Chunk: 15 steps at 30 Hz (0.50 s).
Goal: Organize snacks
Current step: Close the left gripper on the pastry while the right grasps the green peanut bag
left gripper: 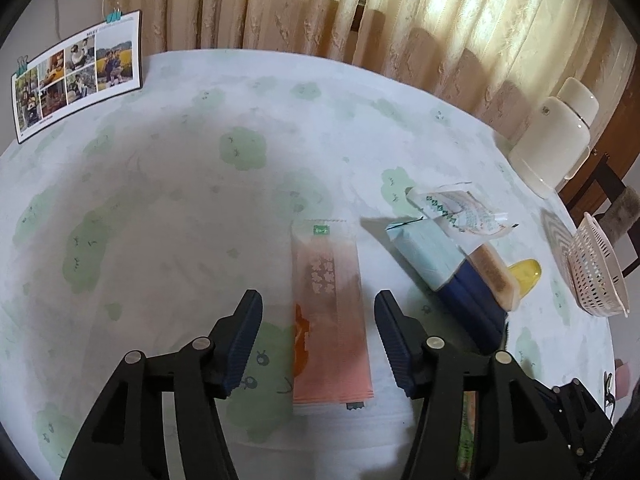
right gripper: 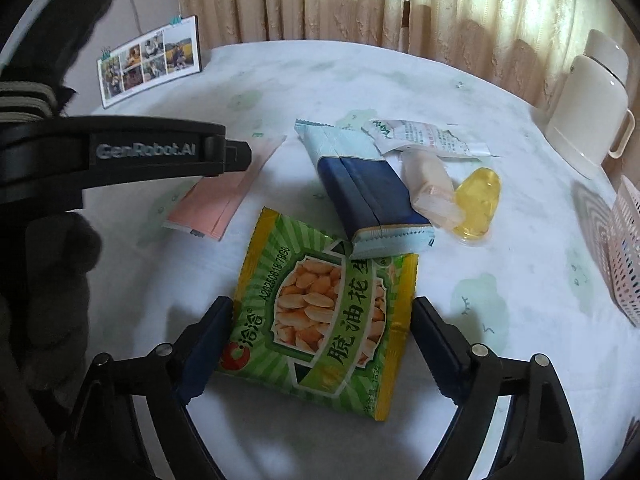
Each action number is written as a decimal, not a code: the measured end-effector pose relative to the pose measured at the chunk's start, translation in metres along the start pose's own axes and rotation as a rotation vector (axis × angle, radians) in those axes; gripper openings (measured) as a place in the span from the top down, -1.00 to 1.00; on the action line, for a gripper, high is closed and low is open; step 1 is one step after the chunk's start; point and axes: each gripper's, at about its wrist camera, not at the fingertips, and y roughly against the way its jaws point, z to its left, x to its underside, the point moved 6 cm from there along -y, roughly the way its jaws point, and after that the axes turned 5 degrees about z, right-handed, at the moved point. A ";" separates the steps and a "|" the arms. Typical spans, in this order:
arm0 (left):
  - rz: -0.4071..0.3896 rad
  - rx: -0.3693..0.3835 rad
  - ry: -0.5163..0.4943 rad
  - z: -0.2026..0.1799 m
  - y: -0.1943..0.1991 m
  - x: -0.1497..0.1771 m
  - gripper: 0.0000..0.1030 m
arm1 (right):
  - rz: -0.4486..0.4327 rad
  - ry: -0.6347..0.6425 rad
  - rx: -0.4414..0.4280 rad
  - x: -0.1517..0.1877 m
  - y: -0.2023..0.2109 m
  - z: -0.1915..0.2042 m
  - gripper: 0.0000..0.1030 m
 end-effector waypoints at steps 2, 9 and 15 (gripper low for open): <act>0.010 -0.002 -0.004 -0.001 -0.003 0.002 -0.06 | -0.006 -0.005 -0.007 0.003 0.003 -0.002 -0.68; 0.006 -0.032 -0.033 -0.004 -0.008 0.002 -0.05 | -0.037 -0.044 -0.051 0.013 0.018 -0.010 -0.65; -0.008 -0.089 -0.059 -0.005 -0.010 0.002 0.35 | -0.086 -0.076 -0.081 0.018 0.035 -0.019 -0.65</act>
